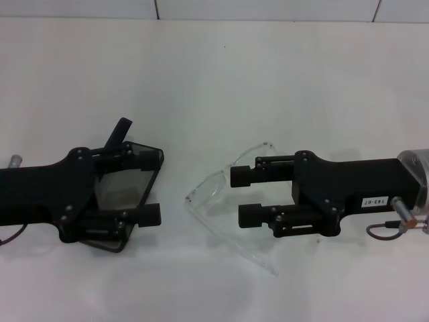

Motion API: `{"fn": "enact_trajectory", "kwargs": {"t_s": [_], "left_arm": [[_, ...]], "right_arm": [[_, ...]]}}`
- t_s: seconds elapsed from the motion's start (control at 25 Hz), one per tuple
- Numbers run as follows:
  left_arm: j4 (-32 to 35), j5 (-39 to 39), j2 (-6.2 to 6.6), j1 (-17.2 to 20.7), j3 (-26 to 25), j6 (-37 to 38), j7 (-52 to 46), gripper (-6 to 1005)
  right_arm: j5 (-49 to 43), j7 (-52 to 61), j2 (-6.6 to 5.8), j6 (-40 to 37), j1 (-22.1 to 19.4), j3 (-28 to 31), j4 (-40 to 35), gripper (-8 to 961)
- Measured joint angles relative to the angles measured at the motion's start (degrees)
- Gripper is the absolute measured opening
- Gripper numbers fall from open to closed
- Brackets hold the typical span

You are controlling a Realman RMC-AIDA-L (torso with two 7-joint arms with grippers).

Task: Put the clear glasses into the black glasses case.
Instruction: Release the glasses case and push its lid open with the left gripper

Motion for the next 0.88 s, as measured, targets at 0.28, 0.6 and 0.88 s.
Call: {"fn": "enact_trajectory", "kwargs": {"t_s": [0.28, 0.6, 0.88], "left_arm": [[-0.3, 0.0, -0.86, -0.6, 0.0, 0.0, -0.1, 857], [-0.3, 0.0, -1.72, -1.2, -0.1, -0.1, 0.1, 854], [23.6, 9.5, -6.17, -0.3, -1.6, -9.0, -24.4, 852]], "right_arm": [[0.0, -0.3, -0.33, 0.0, -1.7, 0.2, -1.7, 634], [0.1, -0.3, -1.31, -0.2, -5.6, 0.7, -5.2, 632], [0.0, -0.5, -3.91, -1.7, -10.8, 8.6, -5.9, 634]]}}
